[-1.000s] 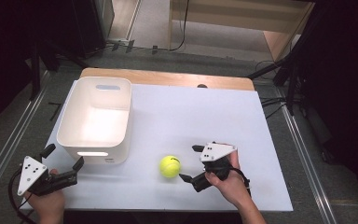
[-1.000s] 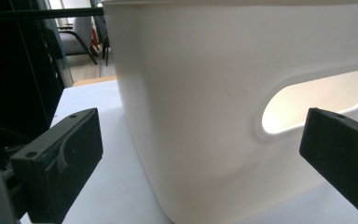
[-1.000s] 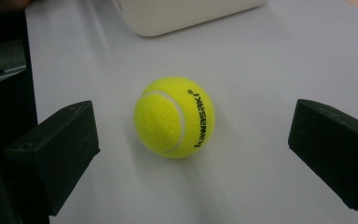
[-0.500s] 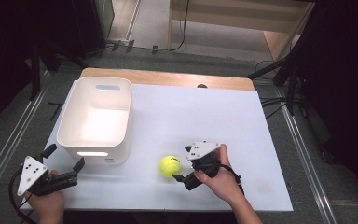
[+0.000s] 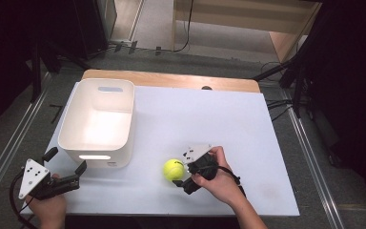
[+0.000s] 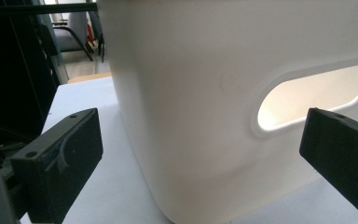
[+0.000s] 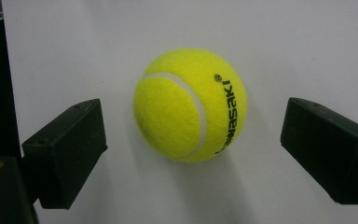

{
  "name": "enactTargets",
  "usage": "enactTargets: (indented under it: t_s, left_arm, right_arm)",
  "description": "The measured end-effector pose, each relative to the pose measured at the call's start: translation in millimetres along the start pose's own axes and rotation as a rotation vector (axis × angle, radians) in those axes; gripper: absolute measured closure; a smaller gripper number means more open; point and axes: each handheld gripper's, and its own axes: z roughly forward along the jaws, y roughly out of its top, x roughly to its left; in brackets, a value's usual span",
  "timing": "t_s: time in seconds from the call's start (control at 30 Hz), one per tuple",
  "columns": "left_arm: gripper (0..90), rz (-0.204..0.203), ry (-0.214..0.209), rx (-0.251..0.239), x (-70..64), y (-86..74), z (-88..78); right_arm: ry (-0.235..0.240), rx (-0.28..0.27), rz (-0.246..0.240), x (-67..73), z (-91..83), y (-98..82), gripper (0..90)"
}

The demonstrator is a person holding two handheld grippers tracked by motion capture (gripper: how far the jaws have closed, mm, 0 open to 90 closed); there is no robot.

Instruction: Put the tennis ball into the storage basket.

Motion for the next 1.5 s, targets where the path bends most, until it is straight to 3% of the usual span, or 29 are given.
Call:
enactTargets:
  t_s: [0.27, 0.57, 1.5]
  left_arm:
    - [0.0, -0.019, 0.007, -0.014, 2.1, -0.3, -1.7]
    - [0.0, -0.014, 0.009, -0.009, 1.9, -0.1, -1.7]
    - [0.0, -0.015, 0.009, -0.010, 1.5, -0.1, -1.4]
  right_arm:
    - [0.016, 0.062, -0.034, 1.9, 7.8, 6.7, 5.7]
    - [0.018, 0.110, -0.025, -1.2, 16.4, 8.6, 5.7]
    - [0.044, 0.173, -0.055, -2.7, 38.7, 19.0, 6.0]
